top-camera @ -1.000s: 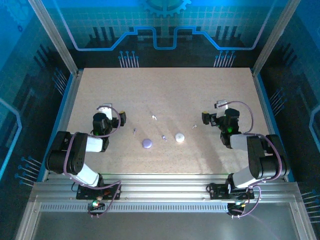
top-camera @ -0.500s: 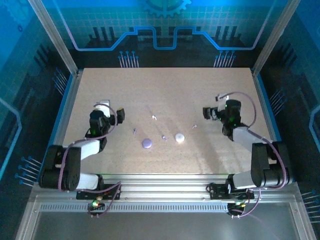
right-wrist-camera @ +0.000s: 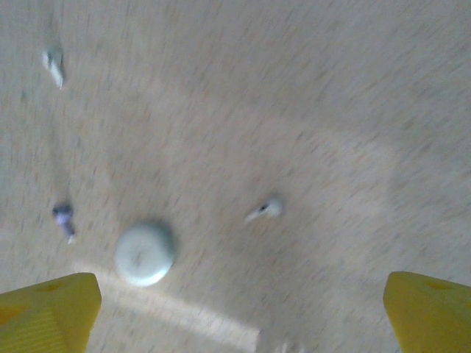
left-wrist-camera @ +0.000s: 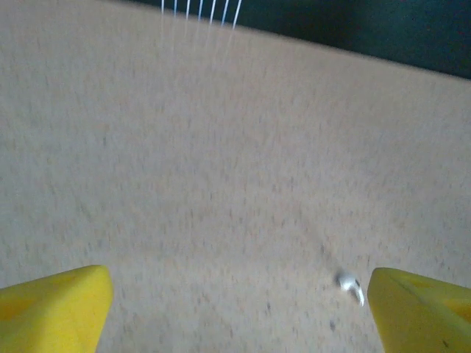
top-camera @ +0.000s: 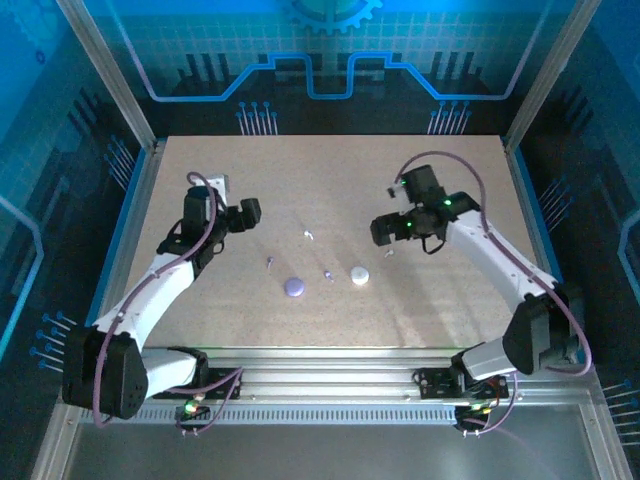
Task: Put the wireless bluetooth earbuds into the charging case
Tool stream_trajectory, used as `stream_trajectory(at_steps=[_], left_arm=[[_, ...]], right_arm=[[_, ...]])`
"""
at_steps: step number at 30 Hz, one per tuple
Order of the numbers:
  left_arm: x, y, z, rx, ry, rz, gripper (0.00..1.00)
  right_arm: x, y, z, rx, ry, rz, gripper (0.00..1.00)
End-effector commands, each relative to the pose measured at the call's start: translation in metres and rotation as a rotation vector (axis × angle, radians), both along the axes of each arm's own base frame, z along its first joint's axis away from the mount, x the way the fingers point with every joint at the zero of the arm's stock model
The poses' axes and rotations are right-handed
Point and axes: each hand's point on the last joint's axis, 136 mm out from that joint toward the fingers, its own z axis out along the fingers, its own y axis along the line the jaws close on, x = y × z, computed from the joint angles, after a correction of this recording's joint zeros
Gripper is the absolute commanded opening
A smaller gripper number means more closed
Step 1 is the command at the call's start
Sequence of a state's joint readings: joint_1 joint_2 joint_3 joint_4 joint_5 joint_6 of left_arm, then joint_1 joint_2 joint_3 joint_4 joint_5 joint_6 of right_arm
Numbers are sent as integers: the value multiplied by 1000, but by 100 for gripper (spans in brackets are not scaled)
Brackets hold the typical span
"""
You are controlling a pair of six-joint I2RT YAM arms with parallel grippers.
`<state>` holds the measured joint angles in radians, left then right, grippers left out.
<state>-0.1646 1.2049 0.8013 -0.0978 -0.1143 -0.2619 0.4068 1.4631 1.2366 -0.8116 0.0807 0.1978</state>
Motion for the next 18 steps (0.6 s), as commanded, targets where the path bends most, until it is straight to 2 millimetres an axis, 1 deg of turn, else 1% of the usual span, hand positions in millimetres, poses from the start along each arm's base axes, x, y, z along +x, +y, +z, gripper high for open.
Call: stream_trajectory(at_steps=[1, 3, 5, 9, 14, 18], left_arm=[[-22, -8, -37, -43, 177, 25, 90], [-26, -10, -40, -46, 212, 29, 90], [-27, -11, -40, -48, 231, 33, 90], [-28, -12, -38, -41, 255, 34, 90], [-30, -11, -37, -29, 253, 41, 90], [-31, -9, -35, -27, 247, 46, 90]], right_arm=[[-47, 11, -20, -71, 228, 32, 99], [-55, 27, -27, -46, 304, 64, 92], [-62, 40, -36, -34, 378, 91, 87], [-71, 55, -54, -82, 448, 149, 84], [-70, 70, -72, -115, 474, 197, 83], [-62, 79, -86, -124, 478, 203, 80]])
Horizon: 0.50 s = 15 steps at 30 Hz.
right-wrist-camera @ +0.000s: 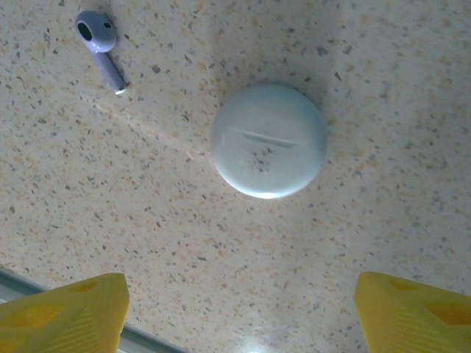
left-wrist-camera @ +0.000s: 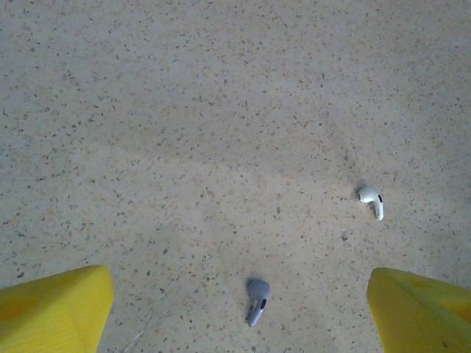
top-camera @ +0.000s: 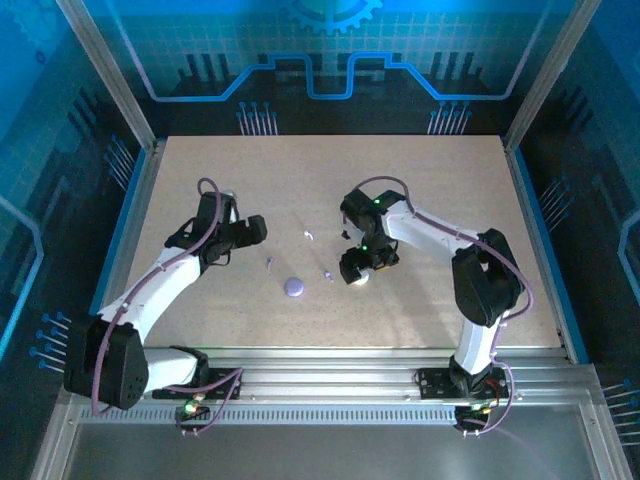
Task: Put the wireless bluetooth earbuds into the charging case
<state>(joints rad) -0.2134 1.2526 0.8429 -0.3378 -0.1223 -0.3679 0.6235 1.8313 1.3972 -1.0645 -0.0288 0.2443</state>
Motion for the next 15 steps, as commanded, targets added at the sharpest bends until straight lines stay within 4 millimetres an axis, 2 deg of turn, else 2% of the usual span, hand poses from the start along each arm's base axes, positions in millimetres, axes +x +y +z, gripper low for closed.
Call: stream_trajectory(at_steps=[1, 7, 15], left_arm=[[-2, 2, 8, 5, -4, 19, 90], [-3, 3, 9, 13, -5, 19, 91], [-3, 2, 8, 17, 3, 14, 91]], right_arm=[[4, 9, -7, -5, 17, 5, 79], [19, 10, -27, -65, 18, -34, 77], [27, 9, -49, -115, 31, -36, 75]])
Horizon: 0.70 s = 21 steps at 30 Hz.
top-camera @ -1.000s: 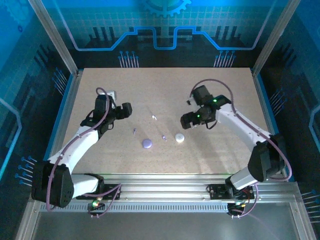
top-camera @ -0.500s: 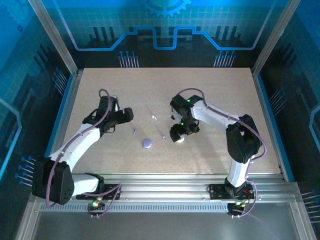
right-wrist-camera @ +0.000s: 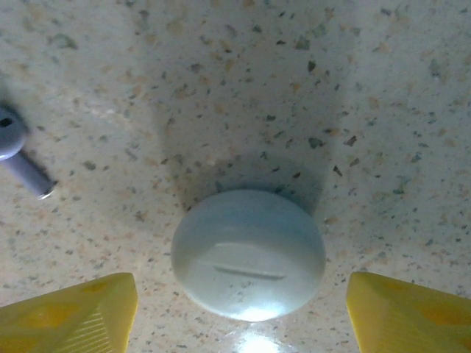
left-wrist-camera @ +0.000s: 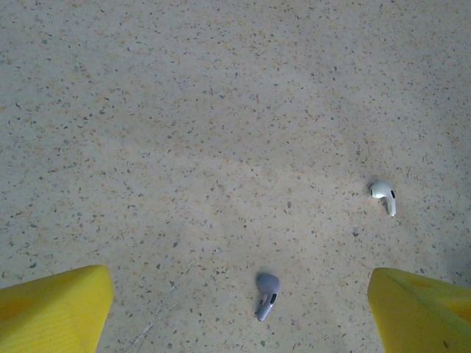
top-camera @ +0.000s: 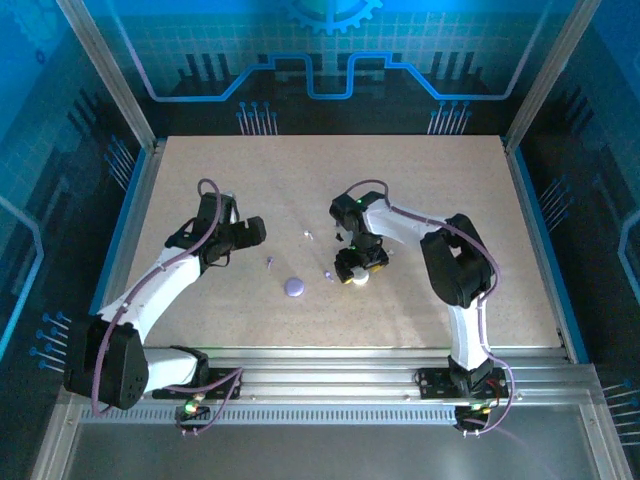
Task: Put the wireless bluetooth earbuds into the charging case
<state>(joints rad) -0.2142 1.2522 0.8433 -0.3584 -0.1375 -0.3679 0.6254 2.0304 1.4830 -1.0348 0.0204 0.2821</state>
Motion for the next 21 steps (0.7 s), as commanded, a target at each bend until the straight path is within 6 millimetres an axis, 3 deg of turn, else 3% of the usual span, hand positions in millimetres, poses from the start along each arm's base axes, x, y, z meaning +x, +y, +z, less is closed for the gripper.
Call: stream_trajectory(at_steps=[1, 7, 14, 17, 21], left_arm=[[0, -1, 10, 0, -13, 5, 91], [0, -1, 7, 1, -5, 4, 91], [1, -3, 5, 4, 7, -4, 91], [2, -7, 7, -4, -2, -13, 90], [5, -29, 25, -52, -81, -100, 88]], right_arm=[[5, 3, -5, -26, -8, 0, 75], [8, 4, -15, -29, 12, 4, 67], [9, -1, -18, -44, 18, -7, 48], [13, -4, -9, -43, -19, -19, 46], [20, -6, 25, 14, -104, -100, 44]])
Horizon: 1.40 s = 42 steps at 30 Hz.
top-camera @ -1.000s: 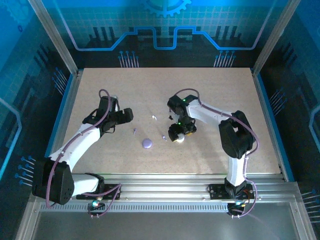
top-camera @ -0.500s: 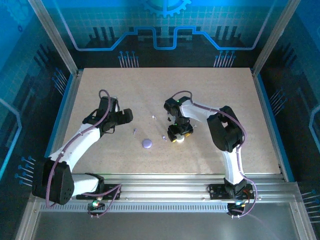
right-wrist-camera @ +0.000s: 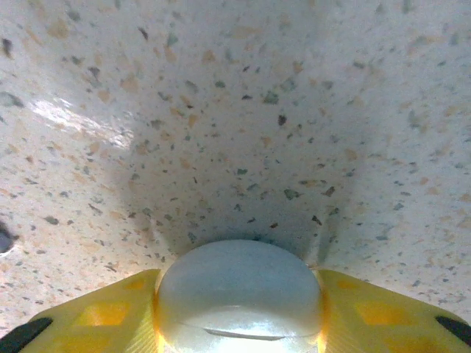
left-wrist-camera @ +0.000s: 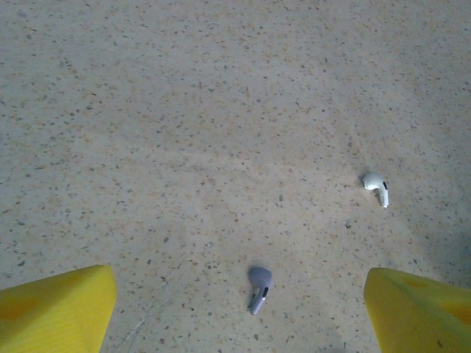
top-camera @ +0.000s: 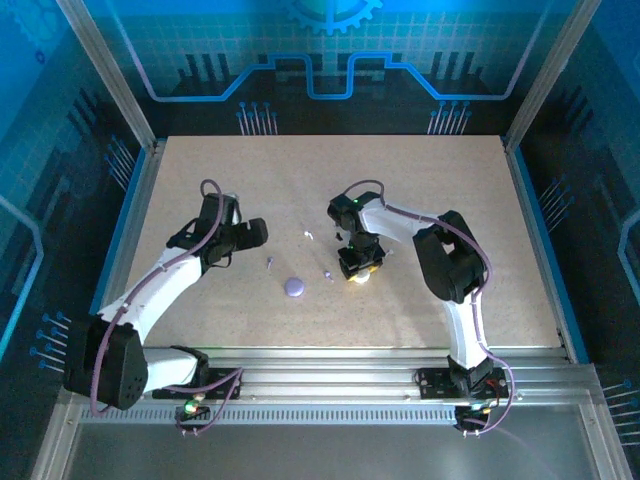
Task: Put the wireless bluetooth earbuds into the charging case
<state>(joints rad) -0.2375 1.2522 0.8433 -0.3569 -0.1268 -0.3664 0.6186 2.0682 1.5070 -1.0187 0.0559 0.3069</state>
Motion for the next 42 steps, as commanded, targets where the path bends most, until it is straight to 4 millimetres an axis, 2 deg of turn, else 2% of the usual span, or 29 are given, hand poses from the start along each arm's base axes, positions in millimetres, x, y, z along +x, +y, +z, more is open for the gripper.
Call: stream_trajectory(at_steps=[1, 4, 7, 11, 13, 19, 25, 31, 32, 42], left_arm=[[6, -28, 31, -57, -115, -106, 88], [2, -61, 56, -88, -256, -263, 87], [-12, -98, 78, -120, -406, -448, 86], [-33, -137, 102, -197, -632, -654, 77], [-42, -150, 108, -203, -736, -730, 72], [-61, -185, 103, -184, -837, -932, 66], [-72, -204, 105, -190, -900, -993, 68], [-65, -209, 107, -194, -916, -948, 67], [-62, -208, 107, -195, -917, -929, 67], [-49, -203, 117, -212, -949, -837, 66]], right_arm=[[10, -2, 45, 78, -110, -102, 44], [16, 5, 82, 225, -211, -219, 44], [30, 8, 123, 430, -321, -356, 45], [44, 16, 172, 745, -415, -504, 45], [45, 21, 186, 844, -421, -556, 45], [42, 39, 209, 1094, -430, -675, 45], [32, 47, 222, 1174, -455, -710, 45], [21, 55, 236, 1220, -455, -690, 46], [16, 55, 226, 1205, -442, -694, 46], [-4, 56, 227, 1212, -434, -666, 47]])
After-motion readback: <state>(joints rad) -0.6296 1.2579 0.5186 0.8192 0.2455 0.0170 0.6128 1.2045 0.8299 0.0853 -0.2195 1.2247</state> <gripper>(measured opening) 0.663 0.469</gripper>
